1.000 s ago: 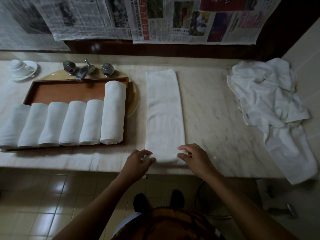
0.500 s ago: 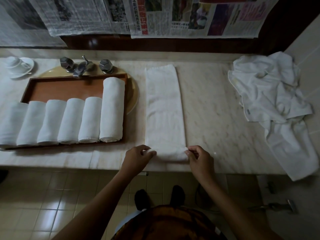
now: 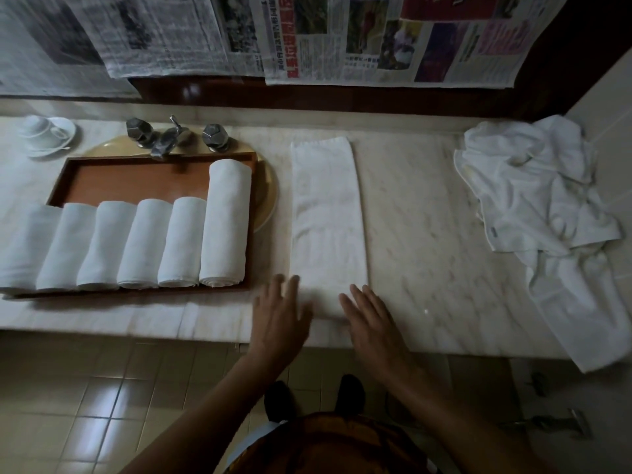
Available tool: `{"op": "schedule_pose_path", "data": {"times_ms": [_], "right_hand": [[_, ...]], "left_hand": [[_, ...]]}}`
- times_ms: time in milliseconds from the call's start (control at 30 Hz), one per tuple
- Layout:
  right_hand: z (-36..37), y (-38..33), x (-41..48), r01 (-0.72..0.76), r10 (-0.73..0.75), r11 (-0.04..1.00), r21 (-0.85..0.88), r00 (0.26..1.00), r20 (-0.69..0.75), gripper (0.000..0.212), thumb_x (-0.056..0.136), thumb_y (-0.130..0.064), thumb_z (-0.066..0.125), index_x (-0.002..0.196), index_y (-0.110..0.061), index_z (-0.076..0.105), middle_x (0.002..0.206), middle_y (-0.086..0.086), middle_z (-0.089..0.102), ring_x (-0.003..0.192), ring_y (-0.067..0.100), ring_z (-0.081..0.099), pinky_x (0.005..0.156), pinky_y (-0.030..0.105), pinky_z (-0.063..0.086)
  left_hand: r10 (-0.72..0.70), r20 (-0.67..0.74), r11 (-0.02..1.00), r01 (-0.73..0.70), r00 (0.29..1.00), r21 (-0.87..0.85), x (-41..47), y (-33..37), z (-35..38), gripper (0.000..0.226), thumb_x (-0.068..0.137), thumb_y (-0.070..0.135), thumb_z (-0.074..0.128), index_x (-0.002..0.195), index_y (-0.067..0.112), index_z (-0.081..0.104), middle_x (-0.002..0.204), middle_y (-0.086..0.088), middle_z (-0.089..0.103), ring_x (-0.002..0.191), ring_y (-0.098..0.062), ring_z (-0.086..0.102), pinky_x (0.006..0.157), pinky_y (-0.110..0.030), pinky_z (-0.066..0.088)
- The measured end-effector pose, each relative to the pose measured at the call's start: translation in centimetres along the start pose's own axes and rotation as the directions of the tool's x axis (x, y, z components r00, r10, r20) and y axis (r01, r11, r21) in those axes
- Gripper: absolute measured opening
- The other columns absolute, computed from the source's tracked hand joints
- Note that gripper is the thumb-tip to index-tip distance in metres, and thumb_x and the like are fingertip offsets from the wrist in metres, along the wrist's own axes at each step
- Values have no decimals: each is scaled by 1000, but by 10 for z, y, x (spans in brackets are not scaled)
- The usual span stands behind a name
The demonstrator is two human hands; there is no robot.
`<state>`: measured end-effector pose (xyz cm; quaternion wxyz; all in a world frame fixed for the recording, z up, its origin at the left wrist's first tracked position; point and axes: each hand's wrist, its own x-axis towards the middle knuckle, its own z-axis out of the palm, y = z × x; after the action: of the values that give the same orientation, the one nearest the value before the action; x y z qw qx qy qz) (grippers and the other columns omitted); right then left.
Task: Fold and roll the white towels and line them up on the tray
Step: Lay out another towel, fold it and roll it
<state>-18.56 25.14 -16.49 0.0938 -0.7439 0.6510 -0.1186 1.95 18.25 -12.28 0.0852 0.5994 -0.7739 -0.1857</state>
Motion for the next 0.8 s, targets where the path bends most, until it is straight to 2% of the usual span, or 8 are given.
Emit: {"op": "schedule_pose_path", "data": {"times_ms": [100,233,333,400,467,600,667,800], "right_hand": [[2,3,7,-7,7,1000,10,1000,29,70,97,-6,60,160,-13,30,170,12,20,158,31,8,125,46,22],[-1,9,28,41,-40,999,-20,996,74,62,100,-15,54,158,-8,35,165,16,31,154,34,24,124,49,29],[-18,12,44,-8,-6,996,92,989,150,60,99,-13,59,156,-11,39,155,9,45,142,27,40,115,46,40],[-37,11,51,-44,8,987,152,973,230,58,103,-18,57,157,-17,38,155,2,44,139,21,40,115,39,39],[-50,11,50,-68,13,986,155,943,332,56,104,-27,57,156,-23,39,152,-2,46,135,17,43,111,36,40],[-61,17,30,-229,55,913,337,889,454,40,91,-50,70,127,-44,55,121,-13,64,103,6,60,90,35,54],[-62,19,21,-307,84,860,408,873,480,29,89,-50,72,114,-42,60,107,-16,66,91,2,62,82,34,57],[-59,16,18,-360,151,807,468,893,425,25,91,-47,73,113,-34,71,109,-16,68,95,2,62,89,35,55]], "left_hand": [[309,84,922,-320,947,217,-10,-2,23,72,102,38,53,162,16,22,170,-14,18,156,-34,21,124,-52,26],[280,174,917,-316,944,242,11,-15,34,70,107,31,41,164,13,4,171,-11,1,159,-31,2,127,-51,4],[281,224,942,-312,933,120,27,-15,22,65,108,31,43,163,10,16,169,-9,21,155,-28,21,126,-49,24],[343,224,931,-361,912,44,31,-19,15,62,105,31,51,159,8,28,158,-8,38,142,-25,38,114,-45,41],[379,246,921,-390,892,-3,26,-28,12,59,105,32,52,156,9,34,152,-7,44,135,-22,43,105,-44,48],[395,304,918,-387,867,-88,2,-40,8,54,104,37,47,156,23,37,147,3,48,127,-15,45,99,-41,48],[343,329,938,-303,880,-167,-8,-37,3,49,102,42,42,149,26,40,140,5,51,119,-14,48,96,-41,44],[240,328,961,-176,914,-214,-11,-28,1,21,99,45,35,109,30,46,121,15,44,99,-12,45,89,-41,33]]}}
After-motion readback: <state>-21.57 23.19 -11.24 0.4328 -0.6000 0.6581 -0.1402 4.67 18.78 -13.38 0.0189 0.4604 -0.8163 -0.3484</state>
